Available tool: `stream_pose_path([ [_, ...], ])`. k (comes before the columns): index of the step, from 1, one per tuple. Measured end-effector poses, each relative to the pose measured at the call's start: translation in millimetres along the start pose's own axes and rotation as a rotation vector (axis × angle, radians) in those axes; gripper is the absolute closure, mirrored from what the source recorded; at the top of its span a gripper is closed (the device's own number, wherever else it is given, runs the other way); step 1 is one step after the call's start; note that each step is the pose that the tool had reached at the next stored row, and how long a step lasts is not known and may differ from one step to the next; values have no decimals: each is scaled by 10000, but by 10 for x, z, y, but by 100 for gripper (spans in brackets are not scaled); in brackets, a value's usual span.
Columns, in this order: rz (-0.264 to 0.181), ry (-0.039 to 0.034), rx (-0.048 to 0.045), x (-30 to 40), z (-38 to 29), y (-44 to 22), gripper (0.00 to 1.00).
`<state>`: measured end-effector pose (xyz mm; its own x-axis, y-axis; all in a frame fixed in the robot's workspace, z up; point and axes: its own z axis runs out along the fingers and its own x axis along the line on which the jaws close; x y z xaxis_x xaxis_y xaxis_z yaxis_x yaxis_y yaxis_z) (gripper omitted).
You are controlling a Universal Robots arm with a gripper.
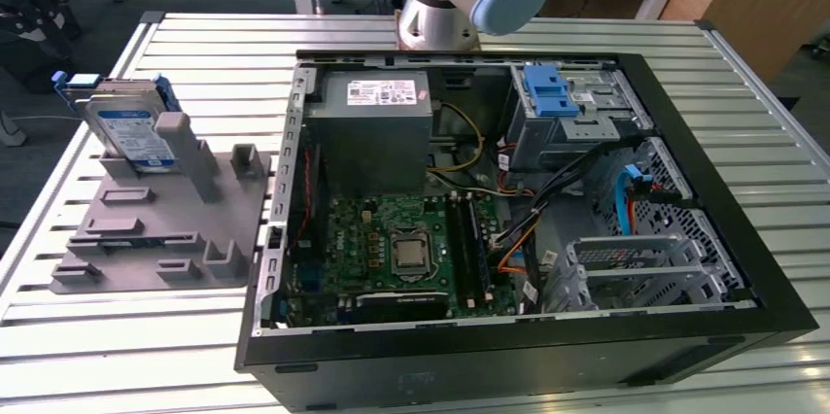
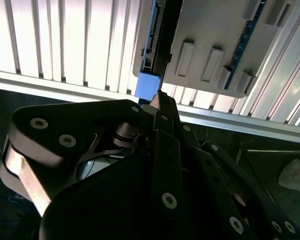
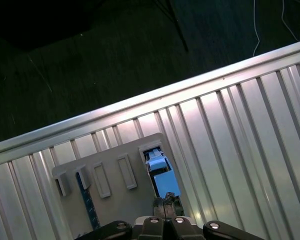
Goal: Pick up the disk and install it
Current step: 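Pick up the disk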
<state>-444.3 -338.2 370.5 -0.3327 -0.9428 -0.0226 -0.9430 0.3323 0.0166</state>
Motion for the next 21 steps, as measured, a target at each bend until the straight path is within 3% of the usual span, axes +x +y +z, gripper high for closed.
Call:
stream_pose_path([
  [21,-389,6,-9,0,0,0,89],
])
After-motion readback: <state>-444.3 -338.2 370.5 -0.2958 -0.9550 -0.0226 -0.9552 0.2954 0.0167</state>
